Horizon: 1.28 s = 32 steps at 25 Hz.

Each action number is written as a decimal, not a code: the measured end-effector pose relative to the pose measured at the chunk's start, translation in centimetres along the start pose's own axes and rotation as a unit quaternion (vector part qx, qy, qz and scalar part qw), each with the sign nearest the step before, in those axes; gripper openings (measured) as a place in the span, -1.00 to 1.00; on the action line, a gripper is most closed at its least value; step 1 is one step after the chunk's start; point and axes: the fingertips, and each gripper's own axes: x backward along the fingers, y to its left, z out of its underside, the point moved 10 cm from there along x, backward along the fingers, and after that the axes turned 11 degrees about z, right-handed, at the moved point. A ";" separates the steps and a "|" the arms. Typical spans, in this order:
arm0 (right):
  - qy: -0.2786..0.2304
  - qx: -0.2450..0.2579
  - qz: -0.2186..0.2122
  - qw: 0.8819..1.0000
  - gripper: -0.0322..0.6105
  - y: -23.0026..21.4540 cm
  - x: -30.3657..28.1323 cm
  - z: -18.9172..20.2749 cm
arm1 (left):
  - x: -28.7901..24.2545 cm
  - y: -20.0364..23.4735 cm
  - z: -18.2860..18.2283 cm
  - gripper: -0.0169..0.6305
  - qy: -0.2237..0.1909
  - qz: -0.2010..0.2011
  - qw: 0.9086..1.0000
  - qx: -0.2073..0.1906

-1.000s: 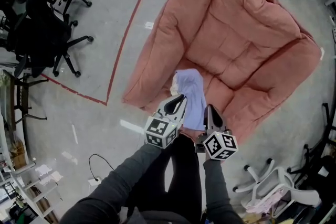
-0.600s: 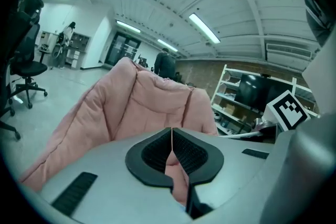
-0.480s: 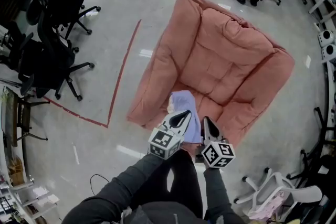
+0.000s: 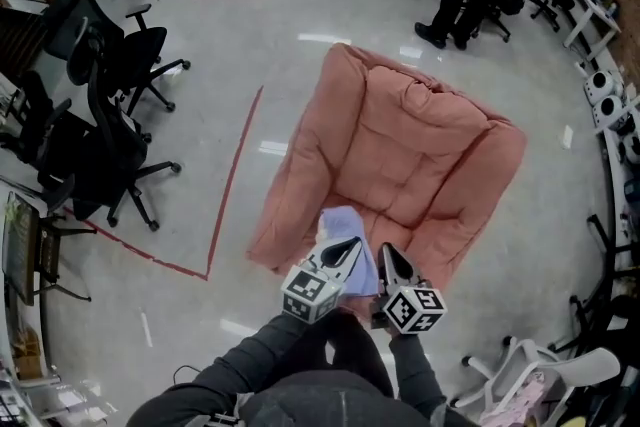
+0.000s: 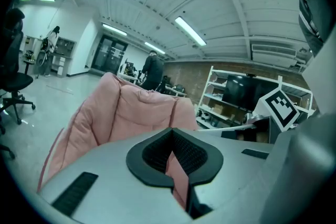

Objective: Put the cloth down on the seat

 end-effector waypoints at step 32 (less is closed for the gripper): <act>-0.040 0.020 0.003 0.999 -0.87 2.5 8.4 0.5 | 4.4 -6.1 0.6 -0.92 0.001 -0.007 1.000 -0.006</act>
